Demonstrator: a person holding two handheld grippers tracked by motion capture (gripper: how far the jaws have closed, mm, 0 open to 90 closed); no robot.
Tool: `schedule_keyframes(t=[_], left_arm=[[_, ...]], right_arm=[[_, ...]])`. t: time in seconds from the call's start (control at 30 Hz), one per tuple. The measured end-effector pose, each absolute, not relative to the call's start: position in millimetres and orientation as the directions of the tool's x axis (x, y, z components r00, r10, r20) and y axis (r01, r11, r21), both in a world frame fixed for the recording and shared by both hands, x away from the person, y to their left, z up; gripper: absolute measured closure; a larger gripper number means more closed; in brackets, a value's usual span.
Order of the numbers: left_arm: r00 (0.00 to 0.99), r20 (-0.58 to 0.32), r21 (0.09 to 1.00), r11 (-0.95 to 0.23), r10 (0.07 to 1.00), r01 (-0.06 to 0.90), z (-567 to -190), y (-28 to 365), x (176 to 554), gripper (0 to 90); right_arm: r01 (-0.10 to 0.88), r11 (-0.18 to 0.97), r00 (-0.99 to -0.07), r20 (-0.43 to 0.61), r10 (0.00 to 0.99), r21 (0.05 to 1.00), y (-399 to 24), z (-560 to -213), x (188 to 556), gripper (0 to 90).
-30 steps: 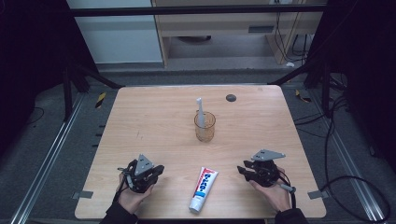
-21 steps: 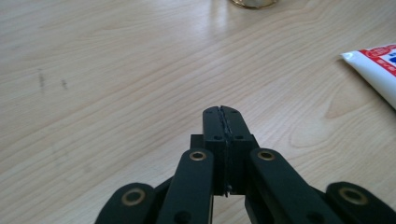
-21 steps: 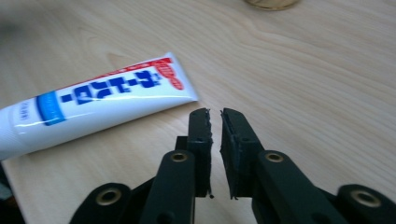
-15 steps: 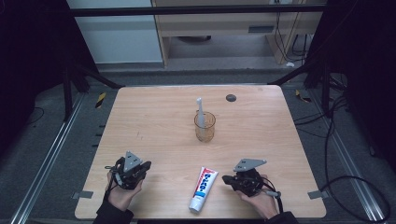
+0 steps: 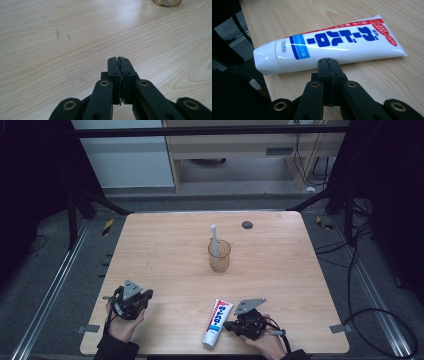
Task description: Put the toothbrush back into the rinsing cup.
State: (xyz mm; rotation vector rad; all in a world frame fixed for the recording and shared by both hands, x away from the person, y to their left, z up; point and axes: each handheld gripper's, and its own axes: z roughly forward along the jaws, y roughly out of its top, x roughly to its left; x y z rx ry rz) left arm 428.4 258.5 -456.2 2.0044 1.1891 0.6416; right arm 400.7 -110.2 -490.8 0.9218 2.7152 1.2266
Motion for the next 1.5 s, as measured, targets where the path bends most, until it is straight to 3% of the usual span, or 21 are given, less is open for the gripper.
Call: schedule_keyframes(t=[0.23, 0.47, 0.8, 1.5], left_arm=[[0.496, 0.034, 0.766, -0.342, 0.868, 0.545, -457.8, 248.5, 425.5, 88.5], [0.631, 0.015, 0.717, -0.448, 0.776, 0.534, -466.0, 207.1, 411.8, 89.3], [0.752, -0.029, 0.673, -0.544, 0.658, 0.502, -476.1, 167.3, 392.7, 89.4], [0.832, -0.041, 0.657, -0.612, 0.554, 0.440, -483.7, 121.6, 385.0, 89.5]], right_arm=[[0.502, 0.509, -0.822, 0.203, 0.531, 0.700, -111.3, -490.4, 401.7, 89.9], [0.540, 0.470, -0.771, 0.187, 0.608, 0.698, -113.4, -491.9, 411.1, 90.0], [0.560, 0.452, -0.740, 0.173, 0.650, 0.694, -114.0, -492.0, 417.2, 89.9], [0.584, 0.432, -0.690, 0.139, 0.711, 0.687, -114.3, -496.6, 429.7, 88.9]])
